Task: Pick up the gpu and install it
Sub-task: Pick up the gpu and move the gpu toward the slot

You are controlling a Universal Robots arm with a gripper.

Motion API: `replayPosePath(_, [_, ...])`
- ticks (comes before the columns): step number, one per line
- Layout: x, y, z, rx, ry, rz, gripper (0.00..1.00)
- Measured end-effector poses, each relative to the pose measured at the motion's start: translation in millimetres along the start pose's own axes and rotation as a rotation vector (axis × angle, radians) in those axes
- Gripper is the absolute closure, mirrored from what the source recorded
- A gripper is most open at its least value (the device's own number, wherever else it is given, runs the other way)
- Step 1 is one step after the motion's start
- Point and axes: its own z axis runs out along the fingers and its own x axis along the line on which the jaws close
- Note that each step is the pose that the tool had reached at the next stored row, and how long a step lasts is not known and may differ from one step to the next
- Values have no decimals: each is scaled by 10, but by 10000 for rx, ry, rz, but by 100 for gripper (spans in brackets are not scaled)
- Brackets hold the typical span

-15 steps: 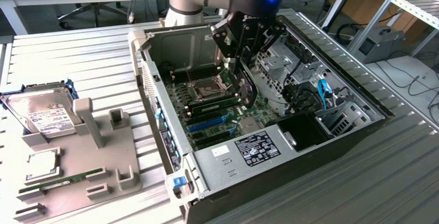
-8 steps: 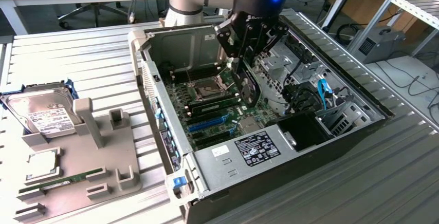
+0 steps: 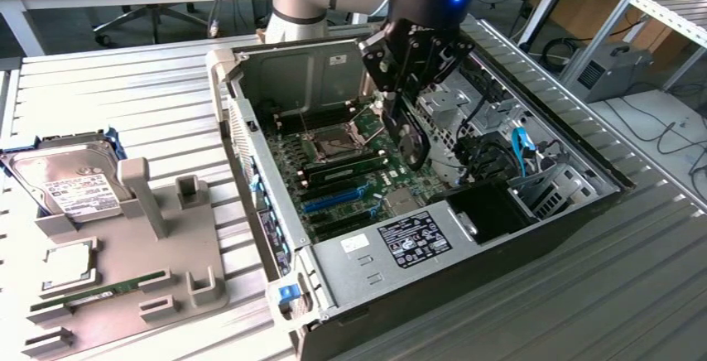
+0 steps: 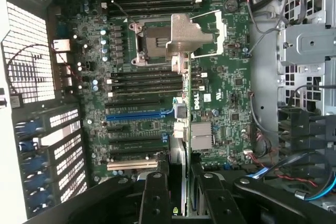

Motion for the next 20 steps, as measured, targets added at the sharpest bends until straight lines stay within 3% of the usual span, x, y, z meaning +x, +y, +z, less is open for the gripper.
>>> replayPosePath(20, [-378,65,68,45,-3,-4,74])
